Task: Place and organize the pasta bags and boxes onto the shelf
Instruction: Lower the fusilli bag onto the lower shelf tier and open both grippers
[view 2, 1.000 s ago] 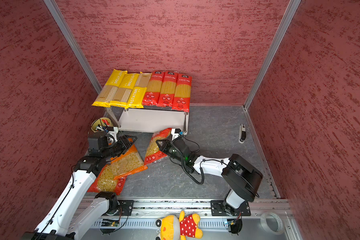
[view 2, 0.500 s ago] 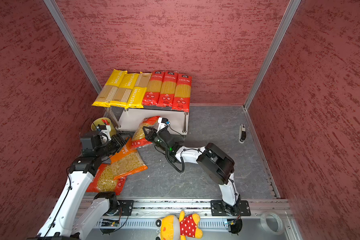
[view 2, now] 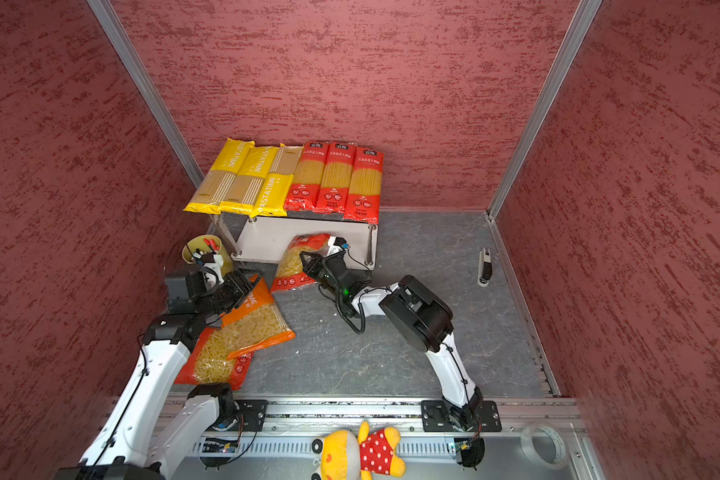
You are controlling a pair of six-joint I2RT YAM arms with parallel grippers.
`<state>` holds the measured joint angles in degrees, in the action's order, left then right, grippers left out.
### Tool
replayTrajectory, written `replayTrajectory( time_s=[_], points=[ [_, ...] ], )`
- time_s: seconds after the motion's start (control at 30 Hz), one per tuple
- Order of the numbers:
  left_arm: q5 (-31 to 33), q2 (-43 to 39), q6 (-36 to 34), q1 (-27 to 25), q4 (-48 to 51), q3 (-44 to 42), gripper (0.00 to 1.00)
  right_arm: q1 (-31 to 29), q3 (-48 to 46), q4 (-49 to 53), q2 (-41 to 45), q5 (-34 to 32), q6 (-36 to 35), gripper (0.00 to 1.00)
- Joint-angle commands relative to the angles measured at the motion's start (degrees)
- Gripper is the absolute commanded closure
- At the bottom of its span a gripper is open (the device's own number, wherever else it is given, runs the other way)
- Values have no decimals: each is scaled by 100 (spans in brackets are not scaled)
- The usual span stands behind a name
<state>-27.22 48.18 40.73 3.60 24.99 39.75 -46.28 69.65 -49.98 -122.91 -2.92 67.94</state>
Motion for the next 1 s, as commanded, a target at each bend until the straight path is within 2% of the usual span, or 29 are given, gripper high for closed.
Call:
replayTrajectory(
  time_s=[0.0,0.13,0.3,0.53,0.73,0.97],
  points=[
    [-169,85,160,43,-467,-176,37,75,-54,251,408,-219,612,100],
    [-212,209,276,-98,-656,-307,36,117,-211,501,506,-329,919,100],
    [-250,268,496,-228,-926,-492,34,146,-127,135,385,-168,1228,100],
    [-149,281,407,-244,-808,-354,34,111,293,-442,125,-228,1687,100],
    [-117,286,392,-220,-750,-264,34,103,1315,-383,-181,-183,1635,100],
    [-82,262,321,-199,-632,-178,34,166,2675,-350,-1017,192,1346,100]
  ],
)
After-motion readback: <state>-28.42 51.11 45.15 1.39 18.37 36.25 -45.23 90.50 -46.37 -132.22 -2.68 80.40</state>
